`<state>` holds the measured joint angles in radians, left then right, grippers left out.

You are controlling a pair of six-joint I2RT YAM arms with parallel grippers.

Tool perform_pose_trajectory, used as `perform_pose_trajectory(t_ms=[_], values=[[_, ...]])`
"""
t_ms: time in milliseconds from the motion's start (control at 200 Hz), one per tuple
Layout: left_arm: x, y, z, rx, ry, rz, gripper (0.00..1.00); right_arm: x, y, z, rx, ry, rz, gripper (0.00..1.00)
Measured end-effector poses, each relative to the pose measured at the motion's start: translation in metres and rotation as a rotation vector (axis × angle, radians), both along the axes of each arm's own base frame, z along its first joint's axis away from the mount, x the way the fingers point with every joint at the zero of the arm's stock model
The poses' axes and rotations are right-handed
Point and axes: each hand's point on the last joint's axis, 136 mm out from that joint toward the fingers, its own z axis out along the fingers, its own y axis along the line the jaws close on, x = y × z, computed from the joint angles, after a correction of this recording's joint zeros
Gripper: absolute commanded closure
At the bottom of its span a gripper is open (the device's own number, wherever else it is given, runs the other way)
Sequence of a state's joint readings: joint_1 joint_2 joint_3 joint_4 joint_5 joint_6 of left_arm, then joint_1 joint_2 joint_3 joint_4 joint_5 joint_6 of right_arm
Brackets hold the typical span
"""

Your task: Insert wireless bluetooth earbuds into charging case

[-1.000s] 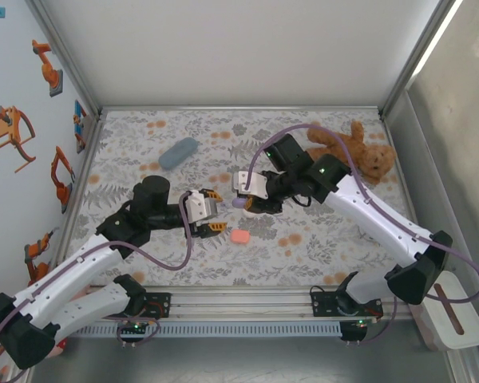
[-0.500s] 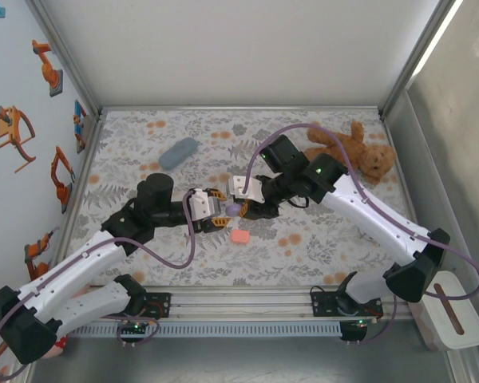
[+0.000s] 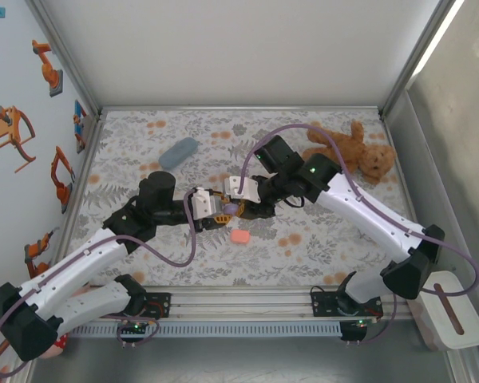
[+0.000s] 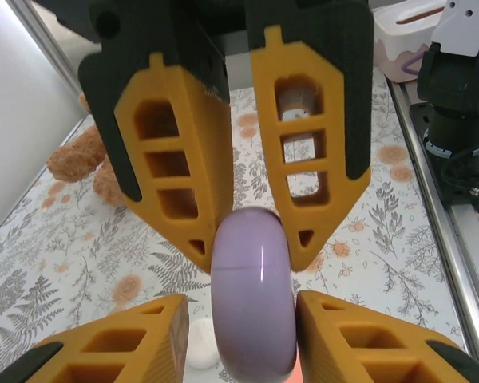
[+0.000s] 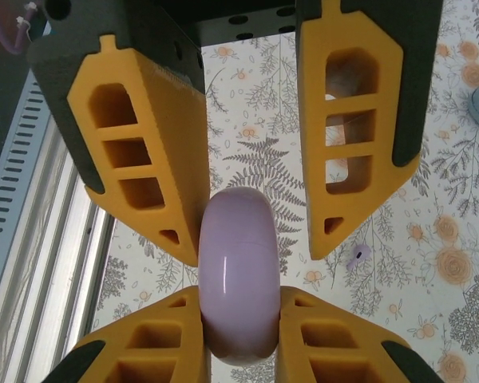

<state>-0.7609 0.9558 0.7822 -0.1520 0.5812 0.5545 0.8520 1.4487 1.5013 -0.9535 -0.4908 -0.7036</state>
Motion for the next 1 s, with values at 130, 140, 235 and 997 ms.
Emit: perform_pose_trajectory(t_ms=[130,140,235,997], values=[[-0.001,-0.002,0.002,-0.003,0.001,-0.011,0.66,0.001,0.0,-0.002,-0.01,-0.005,-0.003,0.83],[-0.001,-0.002,0.002,-0.003,0.001,-0.012,0.67,0.001,0.0,-0.002,-0.01,-0.005,-0.003,0.83],[-0.002,-0.003,0.003,-0.003,0.004,-0.018,0.68,0.001,0.001,-0.001,-0.009,-0.01,-0.004,0.83],[-0.015,0.005,0.027,-0.128,-0.022,-0.008,0.86,-0.002,-0.02,0.018,0.057,-0.035,-0.063,0.35]])
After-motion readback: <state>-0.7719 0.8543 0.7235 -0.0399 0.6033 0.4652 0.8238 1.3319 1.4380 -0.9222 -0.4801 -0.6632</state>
